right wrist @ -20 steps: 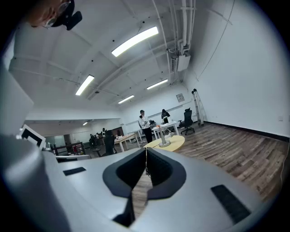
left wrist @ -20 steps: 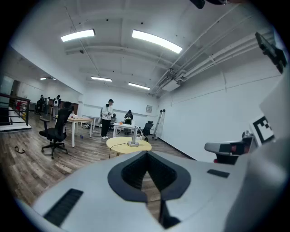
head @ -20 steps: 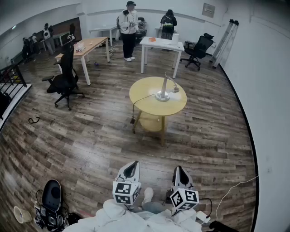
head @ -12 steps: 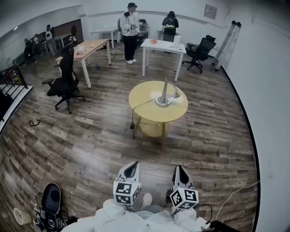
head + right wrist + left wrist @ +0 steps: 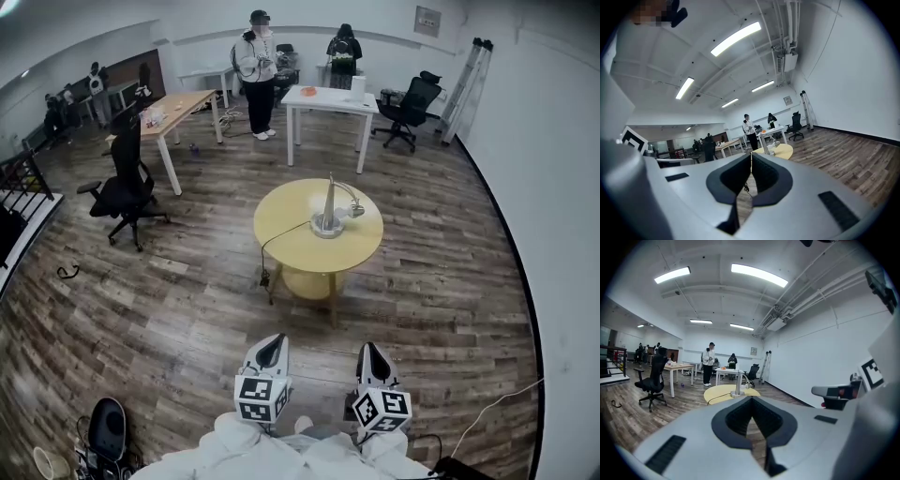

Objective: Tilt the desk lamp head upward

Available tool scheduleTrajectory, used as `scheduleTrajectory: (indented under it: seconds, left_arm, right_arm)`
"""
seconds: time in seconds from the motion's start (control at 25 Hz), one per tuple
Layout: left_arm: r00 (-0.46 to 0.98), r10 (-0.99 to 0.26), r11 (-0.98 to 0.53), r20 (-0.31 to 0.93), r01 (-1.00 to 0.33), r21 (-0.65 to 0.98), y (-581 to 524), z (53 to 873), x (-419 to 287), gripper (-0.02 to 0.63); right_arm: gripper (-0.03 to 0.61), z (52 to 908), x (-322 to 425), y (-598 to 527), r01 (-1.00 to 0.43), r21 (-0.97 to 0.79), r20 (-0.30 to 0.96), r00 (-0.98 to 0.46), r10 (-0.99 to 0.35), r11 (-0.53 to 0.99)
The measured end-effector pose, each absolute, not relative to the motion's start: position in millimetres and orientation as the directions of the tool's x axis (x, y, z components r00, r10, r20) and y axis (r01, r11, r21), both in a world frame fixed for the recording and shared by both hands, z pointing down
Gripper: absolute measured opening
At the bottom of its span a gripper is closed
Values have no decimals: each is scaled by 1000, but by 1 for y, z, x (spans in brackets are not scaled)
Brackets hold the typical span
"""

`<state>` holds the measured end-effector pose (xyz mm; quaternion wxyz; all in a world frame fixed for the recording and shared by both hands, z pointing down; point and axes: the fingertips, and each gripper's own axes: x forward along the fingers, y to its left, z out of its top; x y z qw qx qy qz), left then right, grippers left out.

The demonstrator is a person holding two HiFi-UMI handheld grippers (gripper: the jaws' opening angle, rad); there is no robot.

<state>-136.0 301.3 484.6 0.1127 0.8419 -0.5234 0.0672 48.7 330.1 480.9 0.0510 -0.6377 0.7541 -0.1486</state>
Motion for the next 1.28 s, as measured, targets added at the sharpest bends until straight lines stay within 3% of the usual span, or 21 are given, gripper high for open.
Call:
scheduleTrajectory:
  seconds: [0.52, 1.28]
  left_arm:
    - [408, -870, -385, 279, -913, 134, 250, 509, -119, -2]
    - [449, -861, -433, 239, -894, 119, 117, 504, -91, -2]
  right_arm:
    - [14, 497, 67, 270, -942, -289, 148, -222, -964, 173]
    - [14, 504, 100, 156, -953, -288, 158, -145, -977, 95]
